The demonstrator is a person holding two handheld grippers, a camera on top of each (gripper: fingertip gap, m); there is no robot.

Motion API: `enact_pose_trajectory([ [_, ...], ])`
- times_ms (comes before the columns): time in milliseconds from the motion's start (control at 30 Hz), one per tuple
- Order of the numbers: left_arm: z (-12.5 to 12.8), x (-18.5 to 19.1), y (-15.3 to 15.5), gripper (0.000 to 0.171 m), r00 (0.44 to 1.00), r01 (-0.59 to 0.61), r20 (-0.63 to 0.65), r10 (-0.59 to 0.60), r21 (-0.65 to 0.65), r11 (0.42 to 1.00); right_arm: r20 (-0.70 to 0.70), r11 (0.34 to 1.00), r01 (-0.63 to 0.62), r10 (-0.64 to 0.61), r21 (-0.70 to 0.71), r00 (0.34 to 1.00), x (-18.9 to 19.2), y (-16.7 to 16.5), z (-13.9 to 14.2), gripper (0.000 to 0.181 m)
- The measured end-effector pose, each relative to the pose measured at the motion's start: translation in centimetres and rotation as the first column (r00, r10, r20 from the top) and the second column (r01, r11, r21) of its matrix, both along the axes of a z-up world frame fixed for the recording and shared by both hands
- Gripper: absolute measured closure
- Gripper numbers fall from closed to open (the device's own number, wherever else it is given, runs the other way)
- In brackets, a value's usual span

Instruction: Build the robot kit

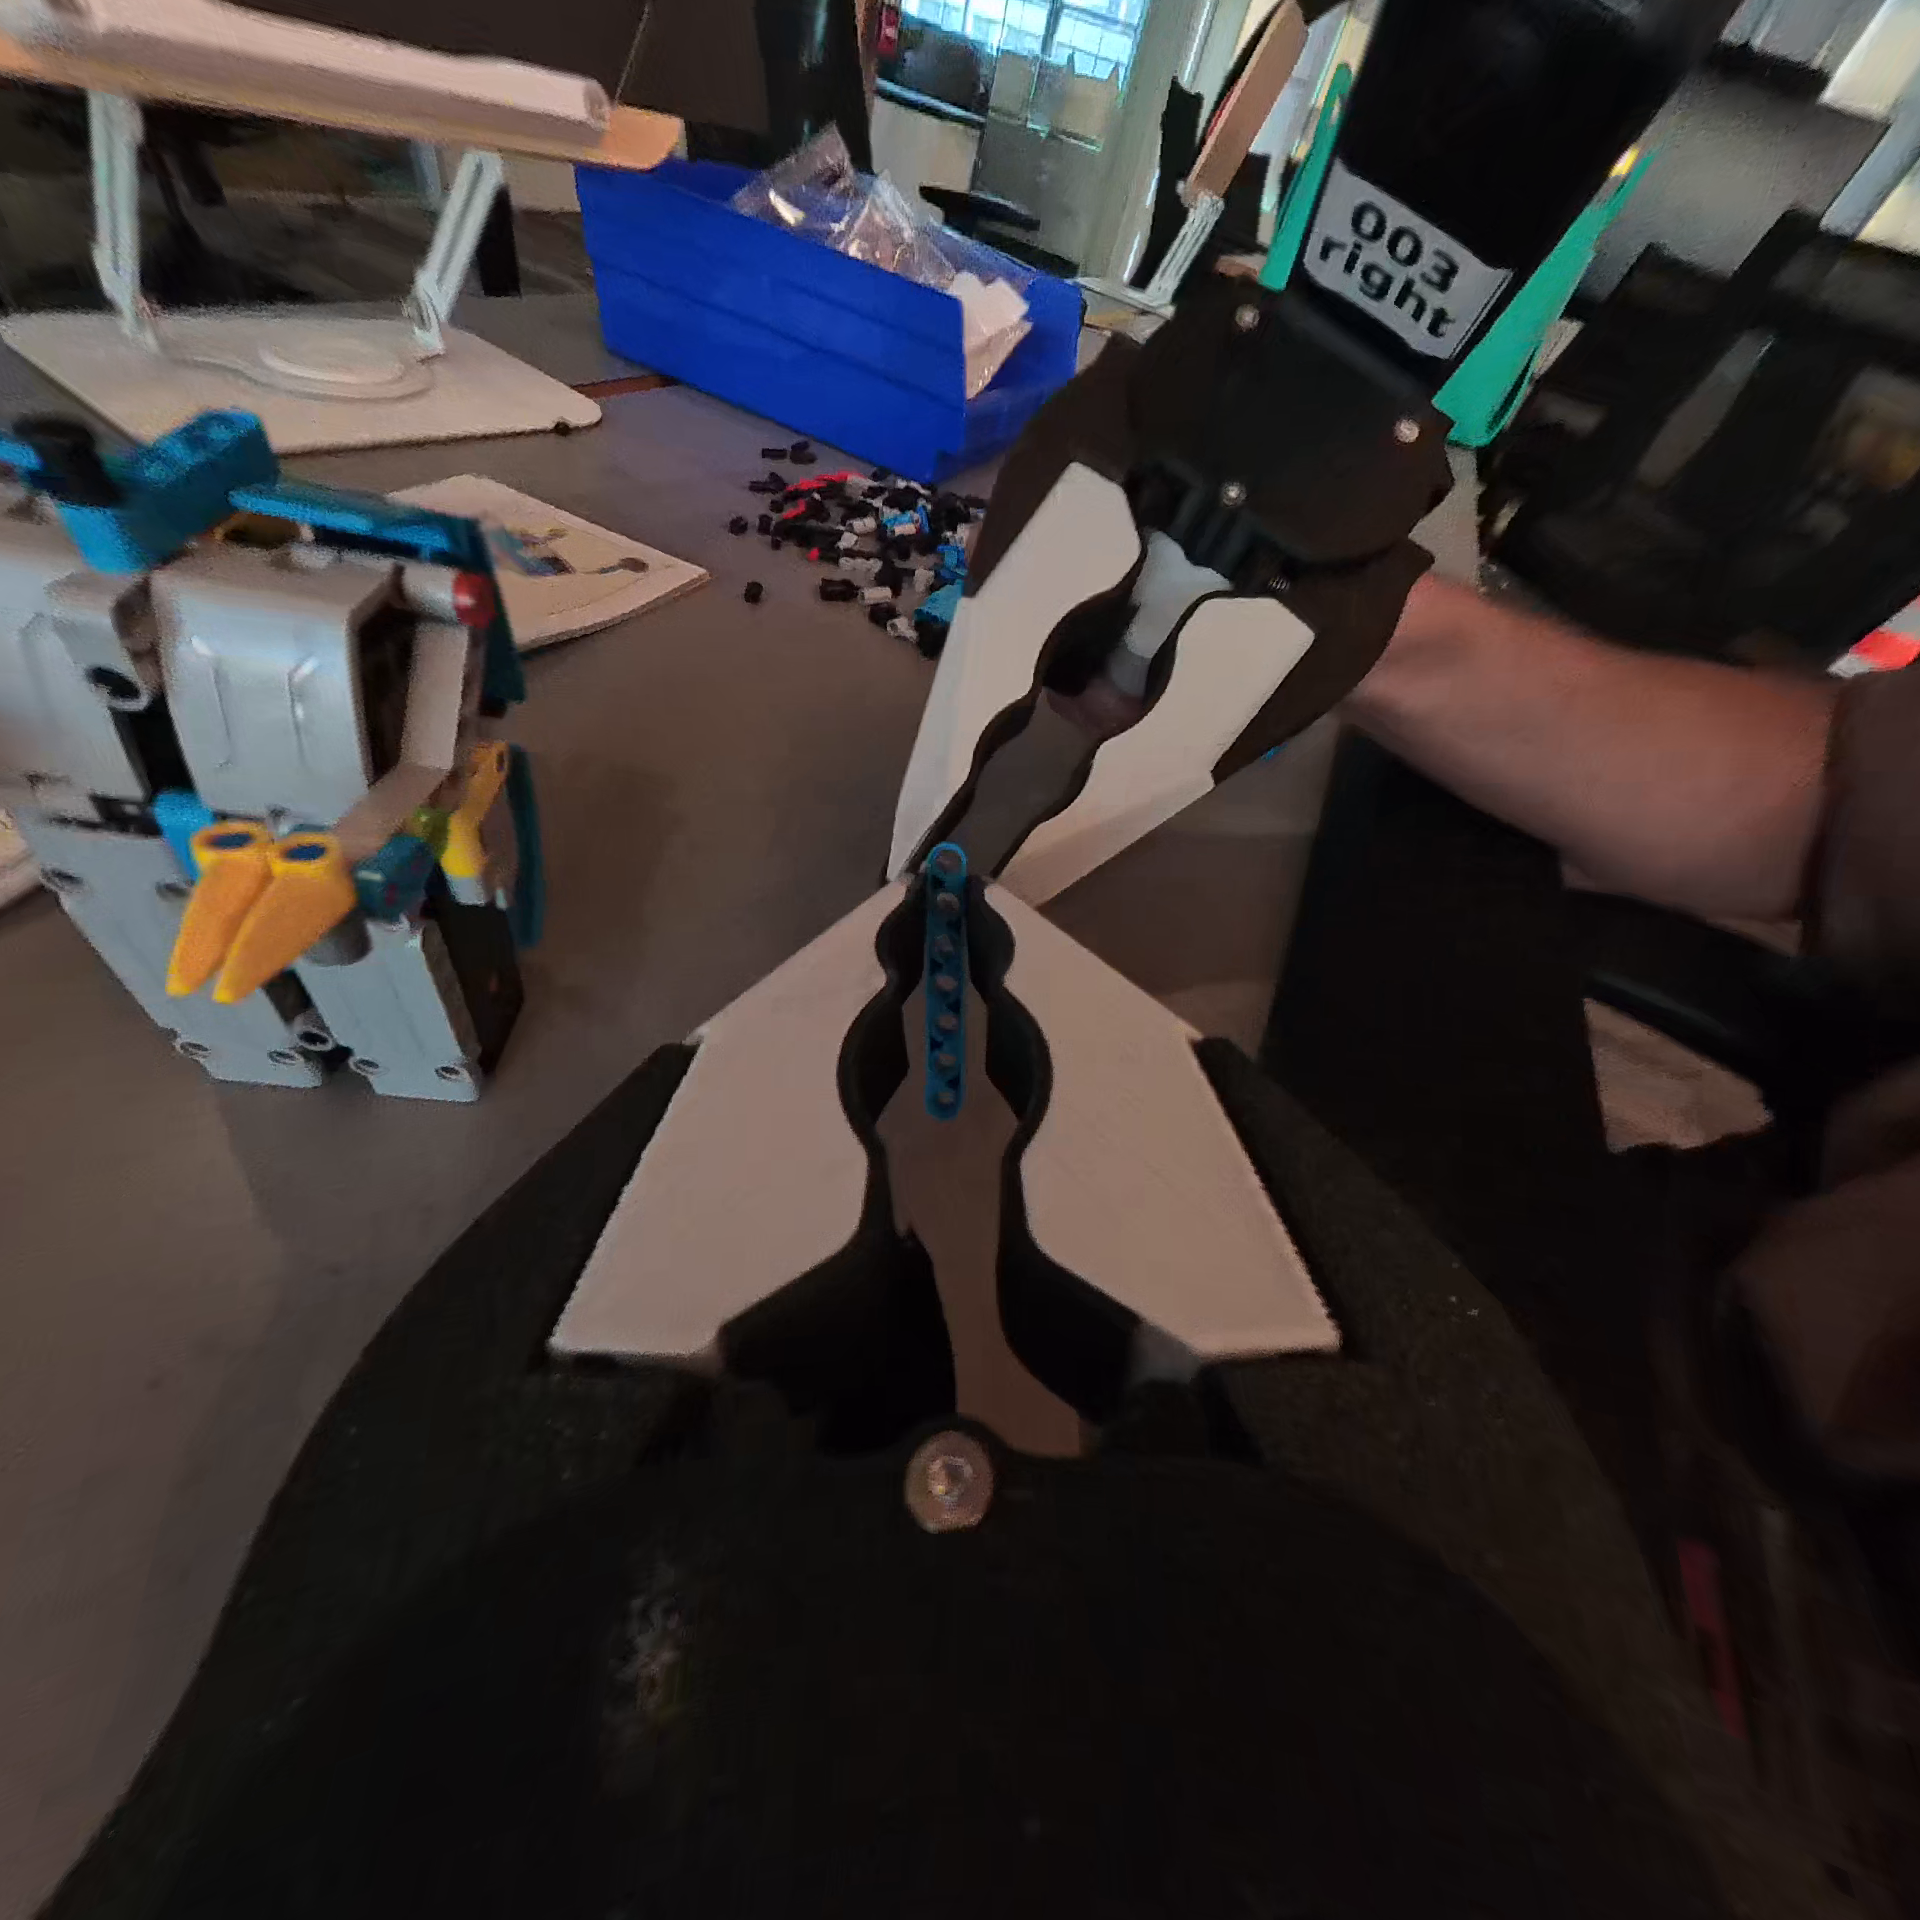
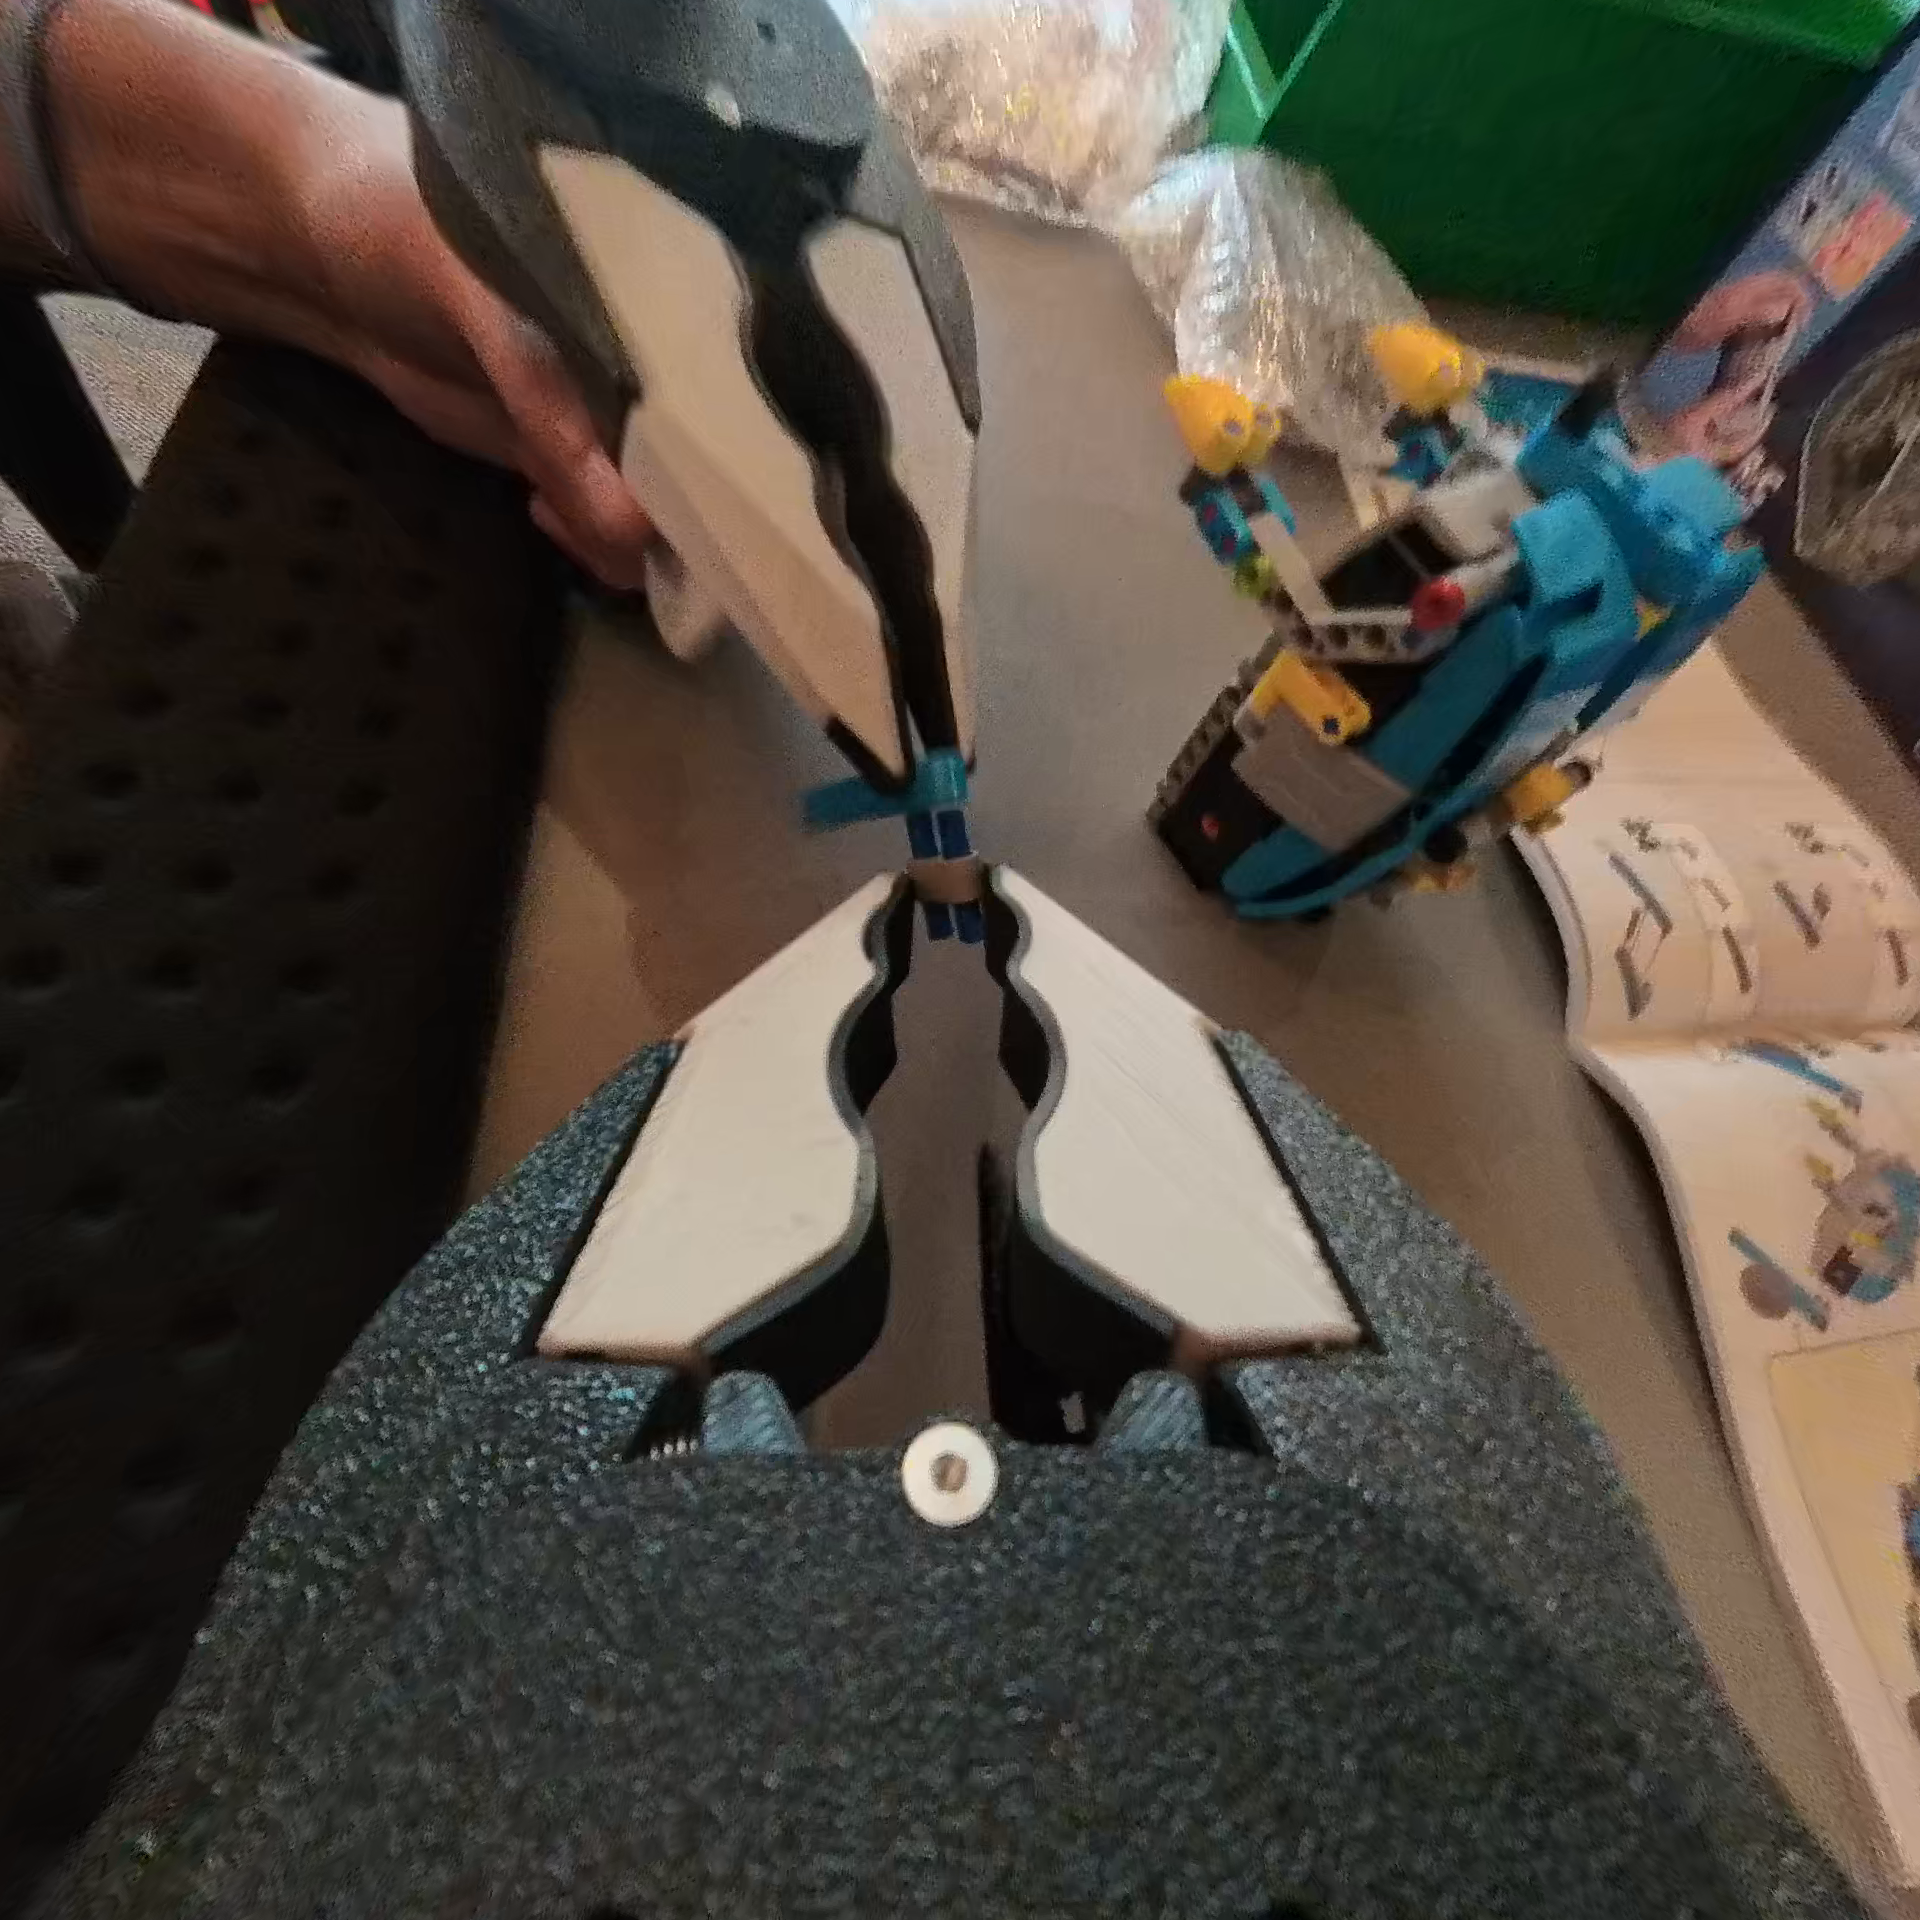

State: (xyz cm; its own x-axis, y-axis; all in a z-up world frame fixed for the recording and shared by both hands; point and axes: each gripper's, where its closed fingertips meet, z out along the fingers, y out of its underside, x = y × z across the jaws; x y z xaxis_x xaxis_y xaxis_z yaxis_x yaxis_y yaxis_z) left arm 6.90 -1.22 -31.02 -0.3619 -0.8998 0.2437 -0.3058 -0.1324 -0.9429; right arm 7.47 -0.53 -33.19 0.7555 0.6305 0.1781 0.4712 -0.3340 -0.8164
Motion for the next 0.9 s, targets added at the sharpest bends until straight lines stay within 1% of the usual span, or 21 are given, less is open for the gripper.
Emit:
enact_pose_trajectory([
  [100,0.0,-0.1,0.0,0.165,1.000,-0.022,0.020,0.020,0.077,0.997,0.048,1.000,-0.029,0.028,0.002,0.998,-0.5,-0.4,-0.1,0.168],
  [200,-0.1,-0.1,-0.5,0.165,1.000,0.003,0.022,-0.005,0.091,0.996,0.075,1.000,-0.028,0.028,0.000,0.997,-0.4,-0.6,-0.2,0.168],
  [267,-0.2,0.0,-0.4,0.165,1.000,-0.001,0.012,0.000,0.090,0.996,0.115,1.000,-0.019,0.016,0.022,0.993,-0.1,-0.4,-0.2,0.168],
  [400,-0.4,0.2,-0.1,0.165,1.000,-0.021,0.001,0.020,0.095,0.995,0.259,0.993,0.020,-0.049,0.115,0.965,0.9,0.2,0.4,0.168],
  [467,-0.3,0.3,0.2,0.165,0.999,-0.040,0.003,0.040,0.083,0.996,0.326,0.988,0.019,-0.069,0.154,0.943,1.0,0.4,0.5,0.168],
  [533,0.0,0.3,0.7,0.165,0.998,-0.059,0.014,0.058,0.055,0.997,0.361,0.982,0.026,-0.094,0.188,0.928,0.9,0.7,0.7,0.168],
  [633,0.4,0.3,1.2,0.165,0.997,-0.074,0.024,0.074,0.011,0.997,0.373,0.974,0.048,-0.130,0.220,0.919,0.9,1.1,1.3,0.168],
  [767,0.4,0.3,1.3,0.165,0.996,-0.083,0.027,0.082,0.009,0.997,0.369,0.970,0.066,-0.151,0.233,0.917,0.9,1.3,1.4,0.169],
  [900,0.9,0.3,1.5,0.165,0.995,-0.083,0.046,0.084,-0.020,0.996,0.250,0.977,0.102,-0.148,0.187,0.957,0.7,1.3,1.8,0.169],
])
